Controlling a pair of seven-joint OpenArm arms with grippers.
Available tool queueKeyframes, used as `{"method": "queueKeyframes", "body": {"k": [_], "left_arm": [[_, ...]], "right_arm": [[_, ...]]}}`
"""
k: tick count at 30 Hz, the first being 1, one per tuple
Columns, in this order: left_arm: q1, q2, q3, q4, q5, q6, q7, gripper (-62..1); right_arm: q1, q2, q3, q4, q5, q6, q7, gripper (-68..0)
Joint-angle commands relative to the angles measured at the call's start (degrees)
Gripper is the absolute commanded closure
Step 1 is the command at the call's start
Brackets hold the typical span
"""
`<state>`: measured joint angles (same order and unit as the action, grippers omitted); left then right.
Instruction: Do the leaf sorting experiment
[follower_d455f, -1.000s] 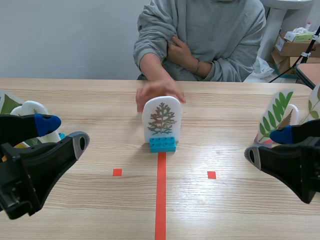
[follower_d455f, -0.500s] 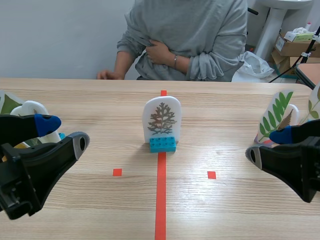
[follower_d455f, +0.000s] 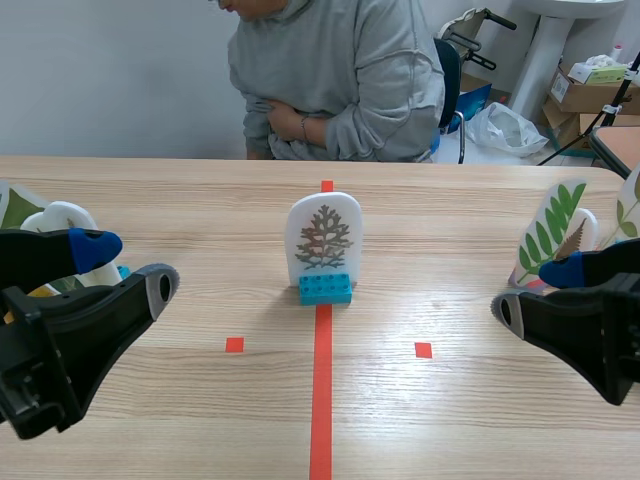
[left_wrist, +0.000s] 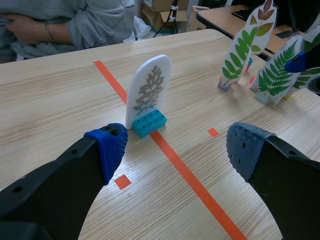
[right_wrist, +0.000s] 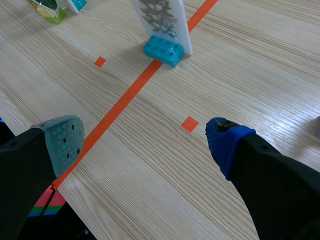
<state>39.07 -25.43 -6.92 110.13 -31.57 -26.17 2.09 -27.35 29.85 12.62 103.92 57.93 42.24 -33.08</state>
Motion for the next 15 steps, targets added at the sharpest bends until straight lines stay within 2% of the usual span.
{"method": "queueKeyframes", "body": {"k": [1,8,12,15], "left_arm": [[0.0,-0.3,-0.2,0.8,-0.6,-0.1,-0.7,-43.7],[0.0,-0.3,-0.2,0.8,-0.6,-0.1,-0.7,-43.7],[0.0,-0.3,-0.2,0.8,-0.6,-0.1,-0.5,-43.7],[0.0,-0.3,-0.2,0.8,-0.6,-0.1,-0.5,-43.7]], "right_arm": [[0.6,0.3,0.1,0.7,0.5,0.5,0.8,-49.6],[0.7,0.3,0.1,0.6,0.6,0.5,0.9,-49.6],[0.7,0.3,0.1,0.6,0.3,0.5,4.1,-49.6],[0.9,0.1,0.2,0.6,-3.0,0.5,4.7,-50.2]]}}
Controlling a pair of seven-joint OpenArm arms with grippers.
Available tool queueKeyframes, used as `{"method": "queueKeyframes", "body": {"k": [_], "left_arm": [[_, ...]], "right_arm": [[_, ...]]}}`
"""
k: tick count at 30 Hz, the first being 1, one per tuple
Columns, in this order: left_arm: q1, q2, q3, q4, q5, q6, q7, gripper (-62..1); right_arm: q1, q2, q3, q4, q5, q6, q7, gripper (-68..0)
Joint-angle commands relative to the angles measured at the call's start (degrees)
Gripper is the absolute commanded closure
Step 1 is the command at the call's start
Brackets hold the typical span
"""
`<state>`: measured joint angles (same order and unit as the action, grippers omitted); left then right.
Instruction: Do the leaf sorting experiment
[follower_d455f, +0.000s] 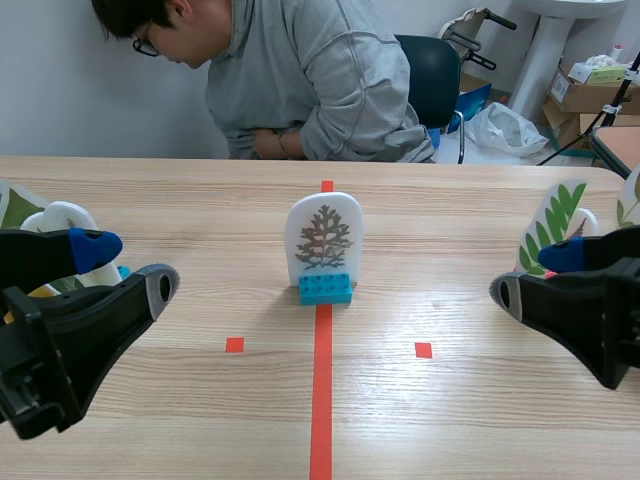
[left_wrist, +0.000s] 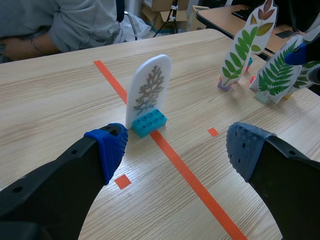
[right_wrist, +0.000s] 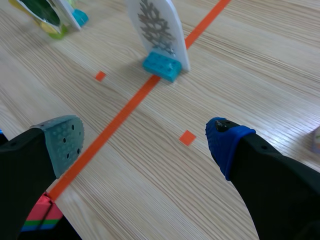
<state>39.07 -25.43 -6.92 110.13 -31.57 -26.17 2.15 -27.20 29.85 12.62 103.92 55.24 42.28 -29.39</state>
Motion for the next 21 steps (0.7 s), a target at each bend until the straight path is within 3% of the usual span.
{"method": "queueKeyframes", "body": {"k": [1,6,12,21], "left_arm": [[0.0,-0.3,-0.2,0.8,-0.6,-0.1,-0.5,-43.7],[0.0,-0.3,-0.2,0.8,-0.5,-0.1,0.1,-43.7],[0.0,-0.3,-0.2,0.8,-0.5,-0.1,0.3,-43.7],[0.0,-0.3,-0.2,0.8,-0.4,-0.1,0.3,-43.7]], "right_arm": [[1.1,0.1,0.2,0.6,-1.5,0.4,1.3,-50.4],[6.3,0.0,0.2,-0.1,-7.6,0.2,1.5,-50.4],[16.0,0.7,-1.4,-6.5,-9.7,0.2,1.6,-50.4],[33.6,1.6,-15.2,-22.2,-15.7,0.4,4.3,-50.4]]}}
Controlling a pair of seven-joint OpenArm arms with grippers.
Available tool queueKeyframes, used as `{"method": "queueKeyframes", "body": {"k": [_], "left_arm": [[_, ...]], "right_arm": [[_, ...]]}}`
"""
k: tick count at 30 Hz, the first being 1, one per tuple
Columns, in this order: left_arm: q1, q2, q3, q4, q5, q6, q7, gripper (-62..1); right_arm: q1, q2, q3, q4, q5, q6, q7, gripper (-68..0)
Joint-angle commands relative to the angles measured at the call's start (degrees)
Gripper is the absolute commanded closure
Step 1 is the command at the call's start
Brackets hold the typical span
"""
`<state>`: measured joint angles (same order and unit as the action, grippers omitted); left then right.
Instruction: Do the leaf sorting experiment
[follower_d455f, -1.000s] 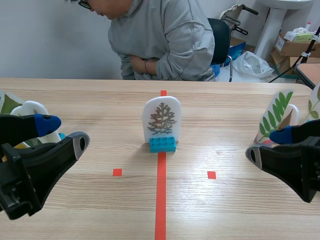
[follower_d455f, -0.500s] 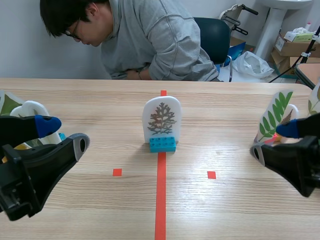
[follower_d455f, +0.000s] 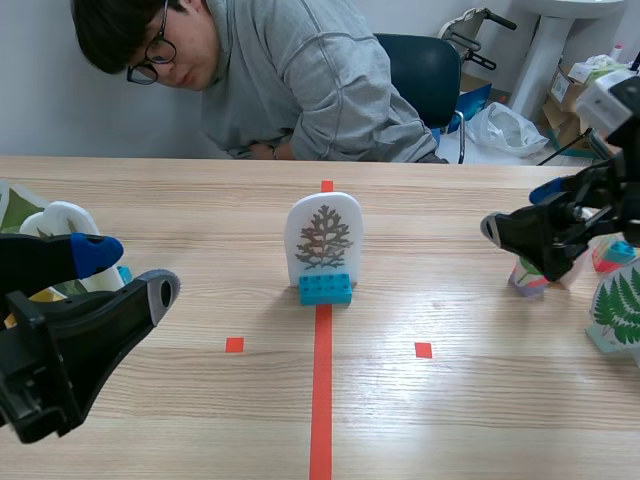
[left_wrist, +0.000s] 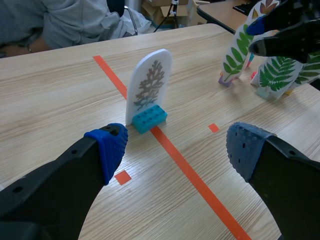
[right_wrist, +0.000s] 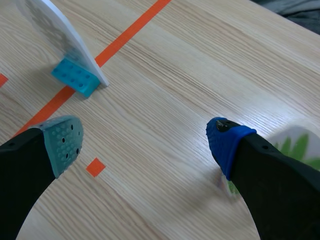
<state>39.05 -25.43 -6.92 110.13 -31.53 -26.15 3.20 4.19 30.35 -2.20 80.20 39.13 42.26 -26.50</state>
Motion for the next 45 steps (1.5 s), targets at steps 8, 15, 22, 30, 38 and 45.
{"method": "queueKeyframes", "body": {"k": [8,15,22,30,38,45], "left_arm": [[0.0,-0.1,-0.2,0.8,-0.4,-0.1,-0.5,-43.7],[0.5,0.7,-0.2,0.8,-0.4,-0.1,-0.4,-43.7],[1.1,0.7,-0.2,0.8,-0.4,-0.1,-0.3,-43.7],[1.1,0.7,-0.2,0.8,-0.4,-0.1,-0.4,-43.7],[1.1,0.7,-0.2,0.8,-0.4,-0.1,-0.4,-43.7],[1.1,0.7,-0.2,0.8,-0.5,-0.1,-0.4,-43.7]], "right_arm": [[16.7,0.3,-16.6,-7.8,-7.5,0.5,5.0,-50.3],[25.6,-2.7,-25.4,-15.4,-11.4,0.5,7.0,-50.3],[30.7,-7.3,-30.5,-21.0,-14.6,0.5,9.4,-50.3],[30.7,-11.7,-33.9,-24.5,-17.3,0.5,11.4,-50.3],[30.4,-14.5,-33.9,-28.8,-20.2,0.5,14.0,-50.1],[30.4,-17.4,-33.9,-32.3,-23.0,-1.3,15.6,-50.1]]}}
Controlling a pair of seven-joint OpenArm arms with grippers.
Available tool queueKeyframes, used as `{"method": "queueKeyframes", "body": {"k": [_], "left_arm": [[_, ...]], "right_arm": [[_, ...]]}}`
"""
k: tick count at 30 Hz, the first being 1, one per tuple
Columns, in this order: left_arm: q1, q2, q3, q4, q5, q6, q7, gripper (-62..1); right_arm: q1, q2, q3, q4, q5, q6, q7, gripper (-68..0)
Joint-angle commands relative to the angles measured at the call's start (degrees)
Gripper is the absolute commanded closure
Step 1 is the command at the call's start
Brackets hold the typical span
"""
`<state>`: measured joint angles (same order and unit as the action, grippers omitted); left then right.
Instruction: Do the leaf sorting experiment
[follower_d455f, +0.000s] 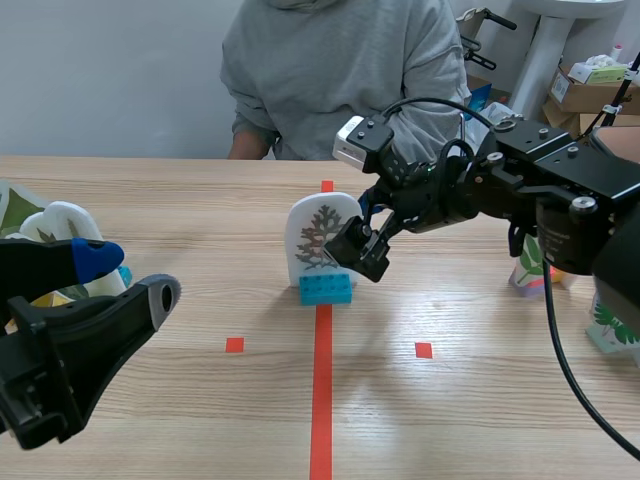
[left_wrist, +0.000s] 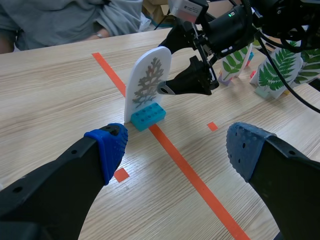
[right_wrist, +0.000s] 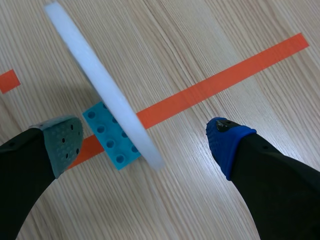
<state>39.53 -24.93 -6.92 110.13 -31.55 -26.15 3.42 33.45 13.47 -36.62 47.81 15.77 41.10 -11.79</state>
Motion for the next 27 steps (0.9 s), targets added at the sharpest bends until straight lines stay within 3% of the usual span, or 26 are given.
{"method": "queueKeyframes", "body": {"k": [1,16,19,23,27], "left_arm": [[0.6,0.1,-0.2,0.8,-0.4,-0.1,-0.7,-43.7],[0.6,0.1,-0.2,0.8,-0.4,-0.1,-0.8,-43.7],[0.6,0.1,-0.2,0.8,-0.4,-0.1,-0.8,-43.7],[0.6,0.1,-0.2,0.8,-0.4,-0.1,-0.8,-43.7],[0.6,0.1,-0.2,0.8,-0.4,-0.1,-0.8,-43.7]], "right_arm": [[1.1,-0.9,0.5,-0.5,0.0,-0.4,1.2,-50.1],[0.9,-4.6,0.5,-6.1,-2.8,-3.1,5.8,-49.8],[0.8,-4.6,0.5,-6.1,-2.9,-4.3,6.0,-44.8],[0.8,-4.6,0.5,-6.1,-3.0,-4.7,6.3,-43.1],[0.8,-4.5,0.5,-6.1,-3.0,-4.7,7.9,-32.4]]}}
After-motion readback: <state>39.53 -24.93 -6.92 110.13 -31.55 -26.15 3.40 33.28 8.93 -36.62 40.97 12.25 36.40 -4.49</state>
